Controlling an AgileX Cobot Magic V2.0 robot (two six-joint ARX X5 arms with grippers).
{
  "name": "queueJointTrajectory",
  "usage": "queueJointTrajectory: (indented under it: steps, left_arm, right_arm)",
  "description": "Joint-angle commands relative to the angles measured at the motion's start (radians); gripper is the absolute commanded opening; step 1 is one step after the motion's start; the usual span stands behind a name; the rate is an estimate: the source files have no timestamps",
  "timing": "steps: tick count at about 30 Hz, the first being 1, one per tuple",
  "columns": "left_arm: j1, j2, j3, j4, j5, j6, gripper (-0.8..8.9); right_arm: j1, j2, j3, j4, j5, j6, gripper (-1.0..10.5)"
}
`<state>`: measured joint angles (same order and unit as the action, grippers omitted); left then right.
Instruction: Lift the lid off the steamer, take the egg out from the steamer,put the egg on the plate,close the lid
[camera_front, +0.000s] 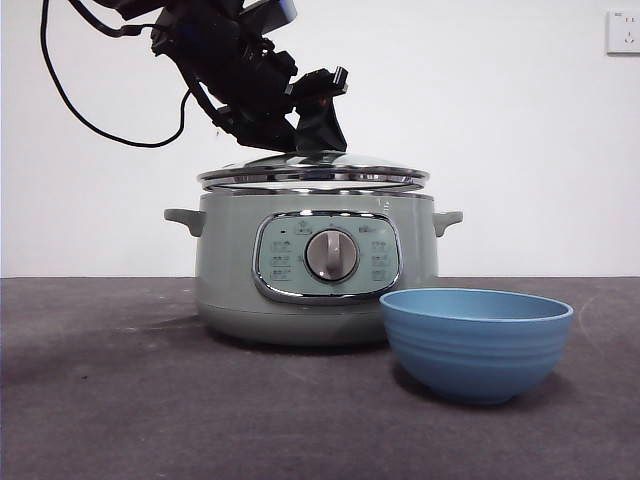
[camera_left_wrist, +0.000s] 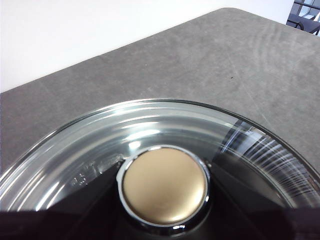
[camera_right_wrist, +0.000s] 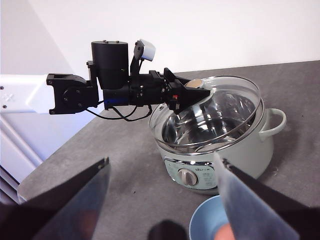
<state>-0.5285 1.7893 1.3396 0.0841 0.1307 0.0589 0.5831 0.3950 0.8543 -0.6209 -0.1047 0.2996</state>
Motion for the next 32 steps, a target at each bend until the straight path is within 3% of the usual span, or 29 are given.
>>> queueJointTrajectory:
  steps: [1, 21, 23, 26, 27, 32]
  left_arm:
    - [-0.003, 0.012, 0.008, 0.04, 0.007, -0.007, -0.09]
    - [-0.008, 0.044, 0.008, -0.044, 0.001, -0.011, 0.09]
    - [-0.006, 0.044, 0.008, -0.056, 0.001, -0.011, 1.16]
    - [-0.002, 0.044, 0.008, -0.055, 0.0, -0.011, 5.06]
    - [-0.002, 0.044, 0.008, -0.055, 0.0, -0.011, 5.77]
    - [0.008, 0.039, 0.008, -0.055, 0.001, -0.011, 5.75]
  right_arm:
    - [0.002, -0.001, 0.004, 0.006, 0.0, 0.007, 3.5]
    - [0.002, 0.0, 0.004, 0.005, 0.0, 0.006, 3.5]
    - [0.002, 0.0, 0.004, 0.005, 0.0, 0.006, 3.5]
    - [0.002, 0.0, 0.004, 0.004, -0.001, 0.006, 3.5]
    - [0.002, -0.001, 0.004, 0.003, -0.001, 0.006, 3.5]
    - [0.002, 0.0, 0.004, -0.021, 0.0, 0.006, 3.5]
